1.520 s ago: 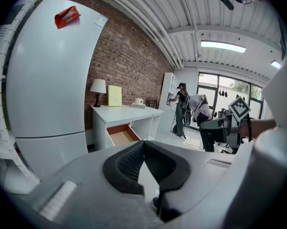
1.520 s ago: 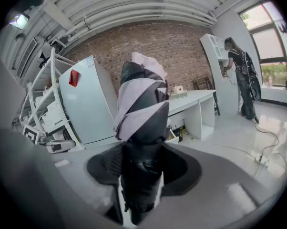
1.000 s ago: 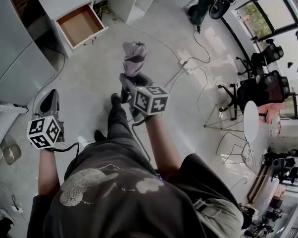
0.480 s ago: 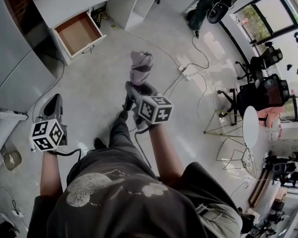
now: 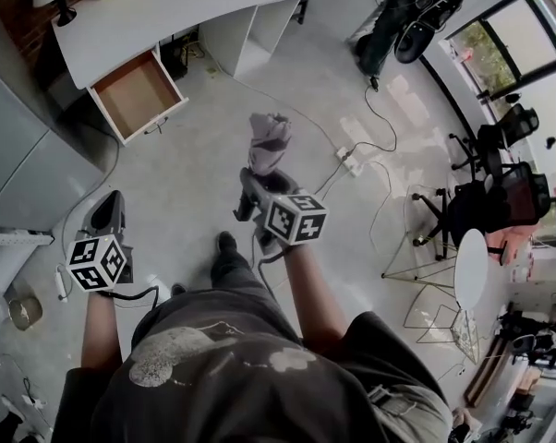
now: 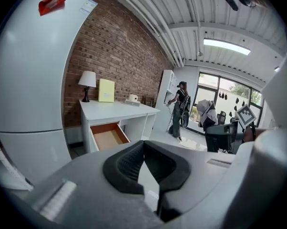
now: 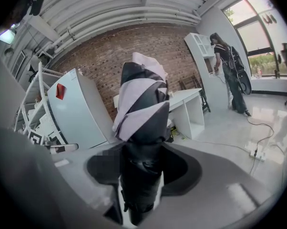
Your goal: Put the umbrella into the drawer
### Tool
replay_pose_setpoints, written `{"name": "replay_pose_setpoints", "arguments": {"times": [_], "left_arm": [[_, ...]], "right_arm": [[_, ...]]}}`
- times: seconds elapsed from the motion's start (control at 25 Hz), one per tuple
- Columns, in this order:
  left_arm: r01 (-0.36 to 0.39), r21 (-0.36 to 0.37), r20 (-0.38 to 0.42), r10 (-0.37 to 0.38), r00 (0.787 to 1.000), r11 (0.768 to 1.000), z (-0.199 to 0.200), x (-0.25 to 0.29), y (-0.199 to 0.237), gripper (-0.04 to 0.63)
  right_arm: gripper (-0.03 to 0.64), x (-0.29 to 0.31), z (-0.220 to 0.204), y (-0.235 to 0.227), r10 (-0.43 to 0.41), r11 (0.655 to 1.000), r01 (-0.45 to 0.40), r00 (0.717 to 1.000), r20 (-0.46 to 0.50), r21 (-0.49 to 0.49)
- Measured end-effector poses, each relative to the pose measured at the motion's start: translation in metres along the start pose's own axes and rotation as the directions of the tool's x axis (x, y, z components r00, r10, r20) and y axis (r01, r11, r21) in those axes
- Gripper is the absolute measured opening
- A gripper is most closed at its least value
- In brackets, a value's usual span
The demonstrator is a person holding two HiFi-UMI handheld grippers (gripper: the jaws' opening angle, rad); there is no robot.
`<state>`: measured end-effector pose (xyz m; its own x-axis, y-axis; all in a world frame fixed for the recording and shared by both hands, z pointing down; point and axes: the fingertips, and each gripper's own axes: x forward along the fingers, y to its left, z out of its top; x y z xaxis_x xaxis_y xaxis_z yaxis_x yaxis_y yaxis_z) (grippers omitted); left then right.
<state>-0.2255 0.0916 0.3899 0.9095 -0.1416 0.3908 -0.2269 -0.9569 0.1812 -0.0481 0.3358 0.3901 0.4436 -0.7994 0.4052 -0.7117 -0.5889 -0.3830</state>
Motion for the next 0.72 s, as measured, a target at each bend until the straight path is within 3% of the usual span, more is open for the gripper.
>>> {"name": "replay_pose_setpoints", "arguments": {"times": [0.36, 0.72], "left_arm": [[-0.109, -0.012, 0.034, 0.109, 0.993, 0.994, 0.046, 0.076, -0.038, 0.009], [-0.211, -0.053, 0.026, 0.213, 0.977, 0.976, 0.053, 0.091, -0.026, 0.009]], "right_arm": [[0.201, 0.046, 0.066, -0.090, 0.090, 0.995, -0.091, 0.996, -0.030, -0.038], [0.201, 0.090, 0.087, -0.112, 0.152, 0.988, -0.154, 0.986, -0.072, -0.024]]}}
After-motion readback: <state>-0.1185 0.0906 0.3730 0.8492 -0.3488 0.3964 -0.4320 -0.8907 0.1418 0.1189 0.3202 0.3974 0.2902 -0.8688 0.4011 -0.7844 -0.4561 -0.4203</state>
